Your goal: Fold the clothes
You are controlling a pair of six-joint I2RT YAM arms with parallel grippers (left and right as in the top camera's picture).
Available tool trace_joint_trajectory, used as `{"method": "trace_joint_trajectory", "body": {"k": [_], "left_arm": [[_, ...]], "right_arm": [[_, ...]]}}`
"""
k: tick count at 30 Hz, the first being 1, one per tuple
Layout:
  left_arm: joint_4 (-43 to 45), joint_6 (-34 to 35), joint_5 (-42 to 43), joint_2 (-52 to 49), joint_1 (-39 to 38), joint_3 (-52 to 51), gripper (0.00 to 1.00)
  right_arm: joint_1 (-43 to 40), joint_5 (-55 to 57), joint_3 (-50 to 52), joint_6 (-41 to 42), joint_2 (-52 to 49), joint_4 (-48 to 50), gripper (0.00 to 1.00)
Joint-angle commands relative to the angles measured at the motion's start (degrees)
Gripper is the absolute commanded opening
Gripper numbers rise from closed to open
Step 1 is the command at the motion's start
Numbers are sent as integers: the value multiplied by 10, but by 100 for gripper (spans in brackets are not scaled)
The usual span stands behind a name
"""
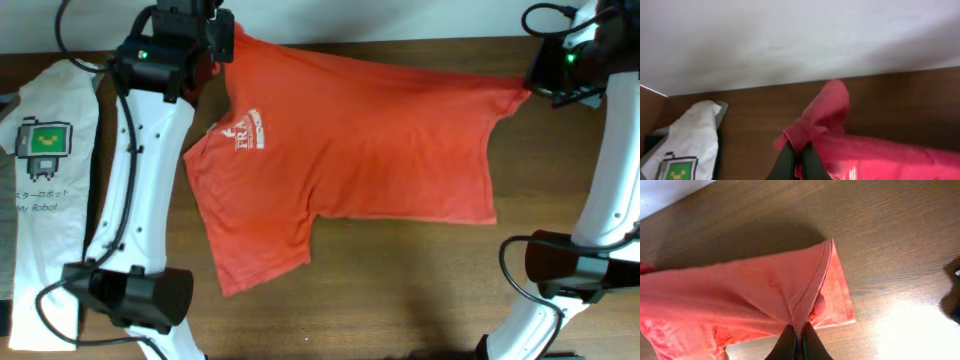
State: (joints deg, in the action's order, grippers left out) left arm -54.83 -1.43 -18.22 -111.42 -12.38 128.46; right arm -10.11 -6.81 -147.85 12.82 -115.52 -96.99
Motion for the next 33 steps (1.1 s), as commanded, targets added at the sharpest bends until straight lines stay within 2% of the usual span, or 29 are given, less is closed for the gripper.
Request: {"method": "trace_joint_trajectory", "body": {"k": [1,4,8,15,22,27,33], "left_arm": [[-10,19,0,-30,0,7,0],[5,19,-2,-10,0,11,0],[1,19,-2,85,0,20,0],[-21,-2,-2,325,-39,20,0],[-88,-1,0,474,-52,20,0],[-94,0,1,479,-52,18,0],[-108,-1,0,365,-52,15,0]], "right_arm": [[13,15,-5,-10,-11,-3,4],[15,15,-6,-10,2,-3,4],[19,52,-14,-10,57,-1,4],[20,58,-25,-10,273,-3,4],[20,58,-25,0,449,-3,4],[20,59,-16,5,485,-3,4],[19,66,79,12,429,-1,4]]}}
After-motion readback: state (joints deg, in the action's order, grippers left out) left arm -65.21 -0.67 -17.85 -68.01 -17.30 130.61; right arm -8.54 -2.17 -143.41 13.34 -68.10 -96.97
